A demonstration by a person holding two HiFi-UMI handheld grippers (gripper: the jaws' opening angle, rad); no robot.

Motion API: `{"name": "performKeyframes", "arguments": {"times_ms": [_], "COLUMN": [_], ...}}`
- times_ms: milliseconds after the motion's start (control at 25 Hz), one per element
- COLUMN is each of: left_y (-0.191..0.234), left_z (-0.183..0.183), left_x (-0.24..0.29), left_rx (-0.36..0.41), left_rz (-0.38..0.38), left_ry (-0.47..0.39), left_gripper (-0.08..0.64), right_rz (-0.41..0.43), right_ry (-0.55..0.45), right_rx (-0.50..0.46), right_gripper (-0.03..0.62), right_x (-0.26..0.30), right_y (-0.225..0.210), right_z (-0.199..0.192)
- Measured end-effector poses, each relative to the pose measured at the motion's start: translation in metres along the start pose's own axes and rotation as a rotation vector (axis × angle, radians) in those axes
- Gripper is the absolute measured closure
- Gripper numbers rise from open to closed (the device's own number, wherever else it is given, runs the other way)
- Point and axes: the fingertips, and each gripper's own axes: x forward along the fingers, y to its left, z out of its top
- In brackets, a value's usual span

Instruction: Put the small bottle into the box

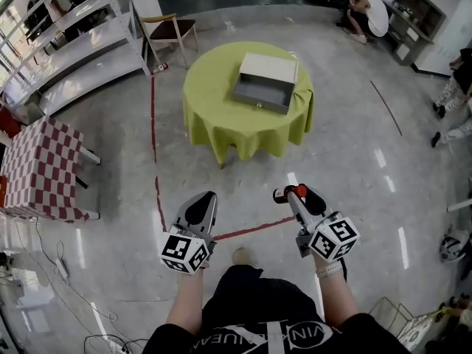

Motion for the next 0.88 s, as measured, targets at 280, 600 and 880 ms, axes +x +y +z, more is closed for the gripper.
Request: {"name": "performKeyframes", "arguments": {"times_ms": [280, 600, 880], "left_y": [0.026, 0.034, 0.047], "left_z": [0.003, -0.009, -0.004], "left_x": [0.015, 0.027, 0.053], "left_rx": [-0.015, -0.037, -0.021], "left_rz": [0.004, 0.008, 0.016], "left_ry": [-0.011, 0.009, 0.023], "left_gripper": [0.537, 0.537, 0.537], "right_rz": [0.01, 0.009, 0.057], "right_ry": [-0.026, -0.005, -0.003], "right_rx": [0.033, 0.049, 0.045], "right_gripper": [0.445, 0.445, 0.445], "right_x": [0.026, 0.042, 0.074], "right_y": [0.003, -0.003, -0.017], "right_z": [0.006, 0.001, 0.009]}}
